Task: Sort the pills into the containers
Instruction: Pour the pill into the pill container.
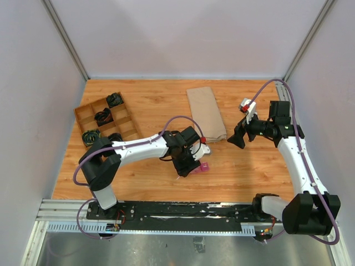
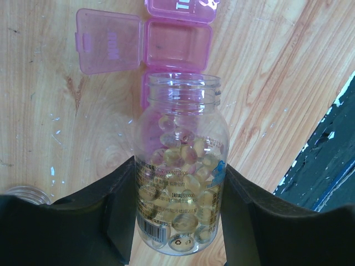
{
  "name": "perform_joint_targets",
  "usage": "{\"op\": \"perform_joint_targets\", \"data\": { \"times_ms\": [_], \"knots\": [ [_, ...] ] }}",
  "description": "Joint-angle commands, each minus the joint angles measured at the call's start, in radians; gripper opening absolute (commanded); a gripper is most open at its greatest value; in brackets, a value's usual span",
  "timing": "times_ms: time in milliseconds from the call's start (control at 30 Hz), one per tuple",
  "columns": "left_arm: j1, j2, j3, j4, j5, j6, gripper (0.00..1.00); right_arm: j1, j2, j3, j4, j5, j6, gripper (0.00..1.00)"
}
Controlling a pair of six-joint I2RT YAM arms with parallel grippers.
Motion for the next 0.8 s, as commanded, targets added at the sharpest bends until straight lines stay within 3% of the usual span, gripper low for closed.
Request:
{"op": "perform_joint_targets", "data": {
  "times_ms": [0, 767],
  "knots": [
    [0.006, 0.018, 0.039, -0.027, 0.002, 0.016, 0.00, -0.016, 0.003, 0.018, -0.016, -0.023, 0.008, 0.99],
    [0.007, 0.042, 0.071, -0.062, -0.001, 0.019, 0.00, -0.015, 0.005, 0.019, -0.015, -0.022, 0.007, 0.99]
  ]
}}
